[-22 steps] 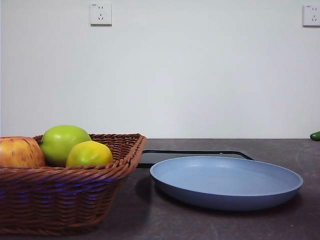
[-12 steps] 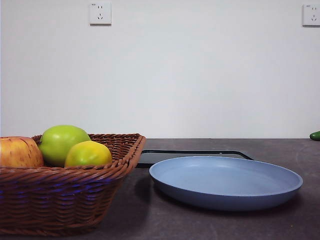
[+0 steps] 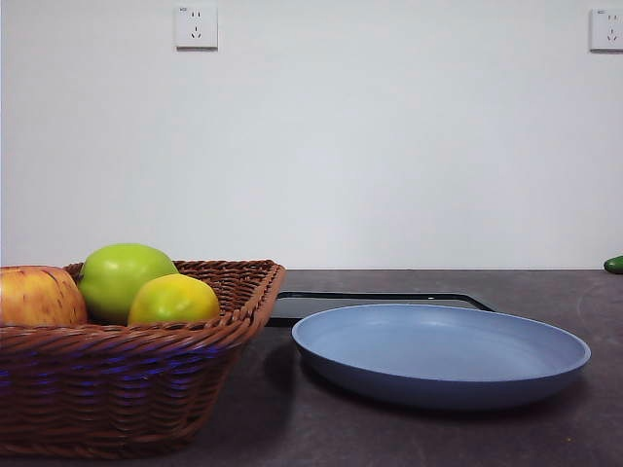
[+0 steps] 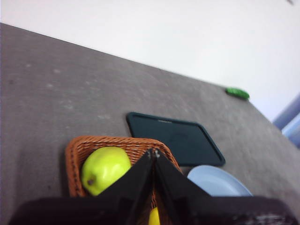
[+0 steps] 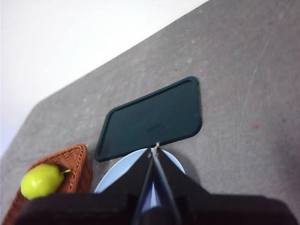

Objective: Take the lemon from the basket,put the lemon in the plate,hand out the plate

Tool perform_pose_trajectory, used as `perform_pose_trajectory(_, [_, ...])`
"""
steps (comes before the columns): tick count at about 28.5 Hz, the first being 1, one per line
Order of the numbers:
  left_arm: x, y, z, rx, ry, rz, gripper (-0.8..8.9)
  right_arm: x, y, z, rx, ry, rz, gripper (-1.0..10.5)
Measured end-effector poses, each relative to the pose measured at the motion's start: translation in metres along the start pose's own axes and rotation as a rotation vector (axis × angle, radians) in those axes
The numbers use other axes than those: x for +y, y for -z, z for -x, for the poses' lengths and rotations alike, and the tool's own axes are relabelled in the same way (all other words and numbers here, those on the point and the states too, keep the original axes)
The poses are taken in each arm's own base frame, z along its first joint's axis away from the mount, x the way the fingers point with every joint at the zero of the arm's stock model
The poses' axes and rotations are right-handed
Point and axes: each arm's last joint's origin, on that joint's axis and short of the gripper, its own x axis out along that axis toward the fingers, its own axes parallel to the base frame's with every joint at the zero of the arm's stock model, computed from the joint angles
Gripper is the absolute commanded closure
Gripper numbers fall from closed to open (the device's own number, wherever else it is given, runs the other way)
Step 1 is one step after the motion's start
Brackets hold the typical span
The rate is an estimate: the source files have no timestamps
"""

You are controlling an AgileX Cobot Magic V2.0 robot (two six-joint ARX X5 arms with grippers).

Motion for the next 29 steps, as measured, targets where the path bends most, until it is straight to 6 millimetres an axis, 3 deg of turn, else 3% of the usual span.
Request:
perform_pose_trajectory(8, [-0.008, -0.039, -0.022, 0.216, 0.023, -0.044, 8.06, 0.017, -0.039, -0.011, 0.208, 0.083, 0.131, 9.4])
perform_pose_trajectory(13, [-0.010, -0.047, -0.040, 0.427, 0.019, -0.054, 8.07, 0.020, -0.051, -0.025, 0.402, 0.133, 0.199, 9.3])
perform_pose_trajectory(16, [-0.012, -0.047, -0.049, 0.531, 0.032, -0.063, 8.05, 0.018, -0.049, -0.038, 0.529, 0.123, 0.209, 9.0])
perform_pose_trajectory(18, [-0.015, -0.044, -0.058, 0.578, 0.060, -0.081, 7.78, 0.013, -0.045, -0.051, 0.621, 0.108, 0.195, 8.1])
perform_pose_trajectory(21, [-0.019, -0.042, -0.063, 0.590, 0.090, -0.102, 5.10, 0.009, -0.040, -0.066, 0.693, 0.118, 0.184, 7.0])
perform_pose_trajectory(22, [-0.021, -0.042, -0.063, 0.584, 0.100, -0.110, 4.69, 0.008, -0.038, -0.072, 0.716, 0.117, 0.185, 6.9])
perform_pose_trajectory(29, [-0.028, -0.041, -0.065, 0.583, 0.133, -0.116, 4.63, 0.004, -0.017, -0.127, 0.837, 0.093, 0.209, 7.0])
